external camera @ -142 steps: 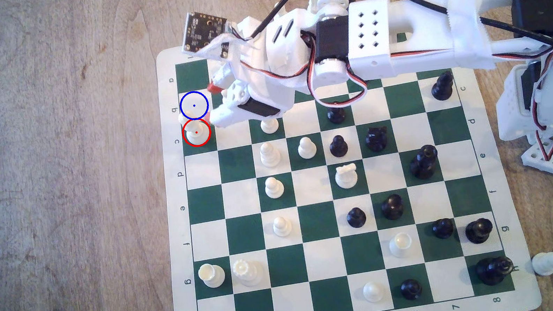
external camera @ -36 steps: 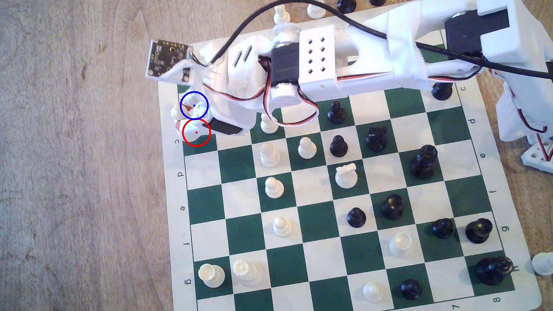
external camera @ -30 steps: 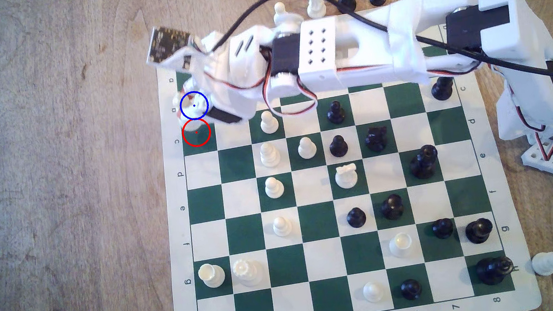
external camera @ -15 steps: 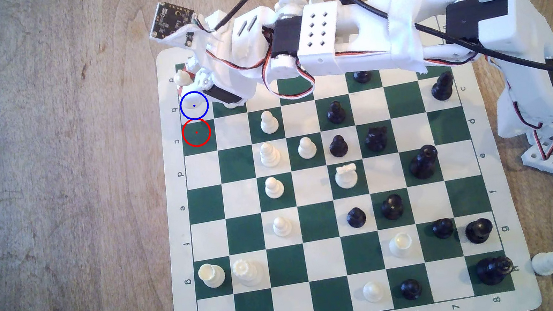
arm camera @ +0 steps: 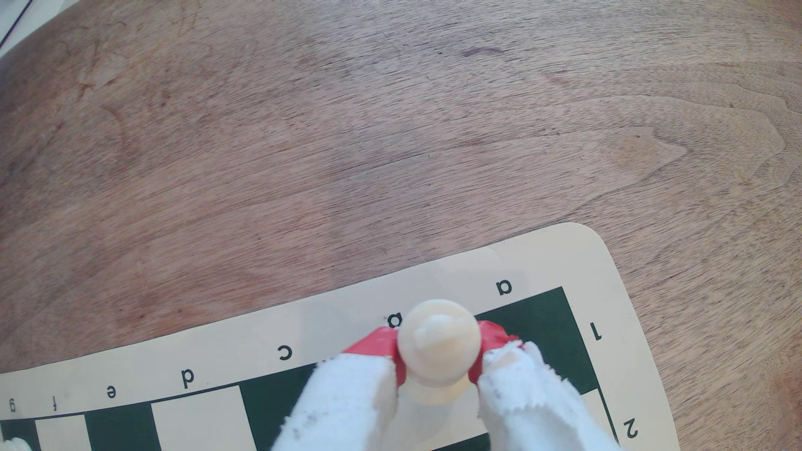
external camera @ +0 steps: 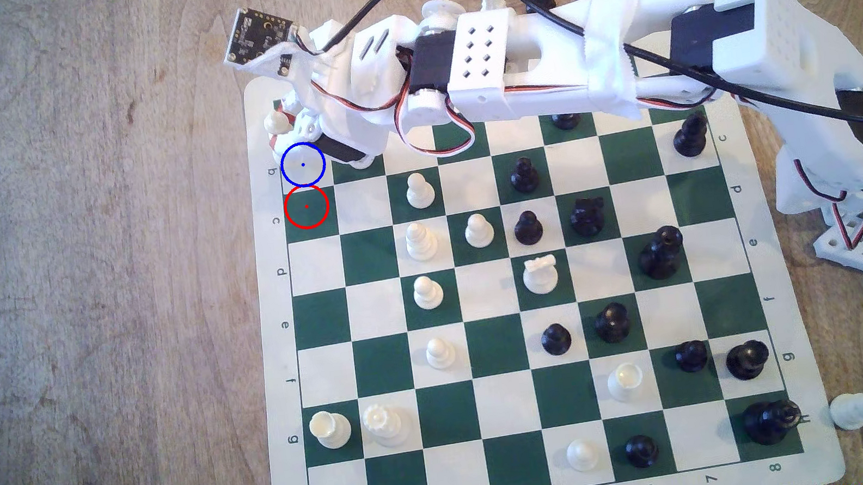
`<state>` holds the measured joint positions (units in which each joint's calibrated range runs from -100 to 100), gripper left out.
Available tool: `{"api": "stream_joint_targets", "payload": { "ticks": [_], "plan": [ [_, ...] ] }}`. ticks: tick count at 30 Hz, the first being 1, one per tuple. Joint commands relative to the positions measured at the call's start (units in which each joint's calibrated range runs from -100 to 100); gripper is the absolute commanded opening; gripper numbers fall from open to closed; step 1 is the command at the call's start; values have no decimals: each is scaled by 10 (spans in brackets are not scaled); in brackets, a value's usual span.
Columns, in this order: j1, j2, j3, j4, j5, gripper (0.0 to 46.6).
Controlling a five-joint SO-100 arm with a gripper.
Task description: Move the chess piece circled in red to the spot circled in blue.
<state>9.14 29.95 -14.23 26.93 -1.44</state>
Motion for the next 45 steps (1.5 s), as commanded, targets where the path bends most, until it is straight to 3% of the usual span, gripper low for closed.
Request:
{"api": "stream_joint_targets", "payload": {
  "ticks": [1, 45],
  "plan": [
    [7, -19, -57, -6, 2, 2],
    [-10, -29, -51, 34, 0, 2]
  ]
}}
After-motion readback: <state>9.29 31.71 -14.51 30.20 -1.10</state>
